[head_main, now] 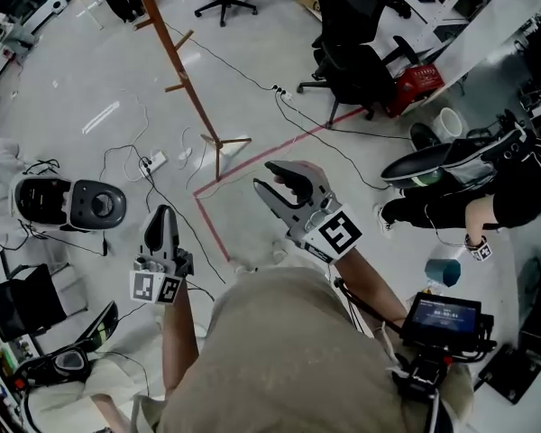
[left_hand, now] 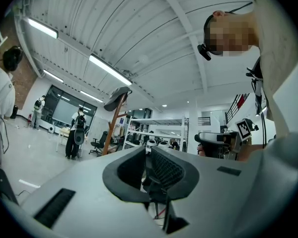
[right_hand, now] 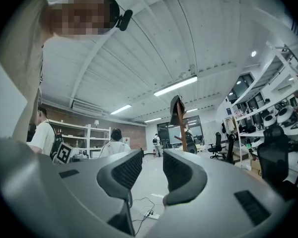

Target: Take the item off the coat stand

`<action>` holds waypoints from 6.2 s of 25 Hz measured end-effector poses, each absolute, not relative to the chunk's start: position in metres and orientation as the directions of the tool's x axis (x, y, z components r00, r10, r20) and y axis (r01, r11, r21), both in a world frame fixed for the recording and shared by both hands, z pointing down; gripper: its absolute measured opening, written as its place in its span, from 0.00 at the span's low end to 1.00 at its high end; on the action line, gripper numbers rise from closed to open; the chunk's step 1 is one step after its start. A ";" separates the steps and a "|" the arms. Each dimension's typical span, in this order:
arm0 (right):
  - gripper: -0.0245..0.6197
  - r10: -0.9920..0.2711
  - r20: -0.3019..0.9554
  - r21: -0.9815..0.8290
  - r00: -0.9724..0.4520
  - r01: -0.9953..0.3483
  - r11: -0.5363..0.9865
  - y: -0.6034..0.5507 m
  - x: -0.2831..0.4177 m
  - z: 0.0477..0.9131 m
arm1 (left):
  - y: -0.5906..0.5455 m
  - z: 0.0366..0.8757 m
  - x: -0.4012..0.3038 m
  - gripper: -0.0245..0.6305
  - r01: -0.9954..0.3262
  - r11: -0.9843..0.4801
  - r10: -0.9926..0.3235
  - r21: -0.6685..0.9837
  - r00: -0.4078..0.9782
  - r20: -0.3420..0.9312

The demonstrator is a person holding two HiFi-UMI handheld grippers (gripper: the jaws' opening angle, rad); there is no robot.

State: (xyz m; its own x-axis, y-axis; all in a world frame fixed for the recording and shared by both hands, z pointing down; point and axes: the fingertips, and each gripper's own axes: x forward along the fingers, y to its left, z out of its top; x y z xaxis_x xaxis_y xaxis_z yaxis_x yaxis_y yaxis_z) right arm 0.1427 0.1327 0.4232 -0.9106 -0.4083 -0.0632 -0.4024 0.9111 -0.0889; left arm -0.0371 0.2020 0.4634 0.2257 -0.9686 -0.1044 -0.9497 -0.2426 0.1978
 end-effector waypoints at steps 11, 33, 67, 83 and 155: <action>0.22 -0.390 -0.094 -0.115 -0.916 -0.379 0.918 0.115 0.185 0.432 | 0.199 0.470 -0.012 0.13 -0.970 -0.167 -0.983 0.178 0.150 -0.107; 0.22 -0.356 -0.048 -0.070 -0.933 -0.352 0.933 0.107 0.071 0.431 | 0.199 0.471 -0.111 0.23 -0.960 -0.160 -0.981 0.230 0.130 -0.142; 0.21 -0.369 -0.115 -0.117 -0.922 -0.357 0.927 0.086 0.040 0.430 | 0.143 0.483 -0.159 0.26 -0.931 -0.276 -0.956 0.241 0.240 -0.169; 0.21 -0.314 -0.211 -0.189 -0.926 -0.277 0.942 0.017 0.092 0.407 | 0.094 0.459 -0.110 0.26 -0.959 -0.195 -0.975 0.205 0.166 -0.151; 0.13 -0.387 -0.192 -0.320 -0.902 -0.315 0.894 -0.110 -0.071 0.422 | -0.048 0.488 -0.263 0.26 -0.917 -0.327 -0.942 0.229 0.299 -0.149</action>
State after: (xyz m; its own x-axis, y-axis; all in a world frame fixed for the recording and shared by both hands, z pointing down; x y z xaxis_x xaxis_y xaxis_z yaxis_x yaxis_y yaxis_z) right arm -0.0708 -0.1096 0.4219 -0.9021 -0.3866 -0.1918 -0.3149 0.8935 -0.3201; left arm -0.2632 -0.0482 0.4883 0.2994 -0.9424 -0.1490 -0.9167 -0.3274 0.2289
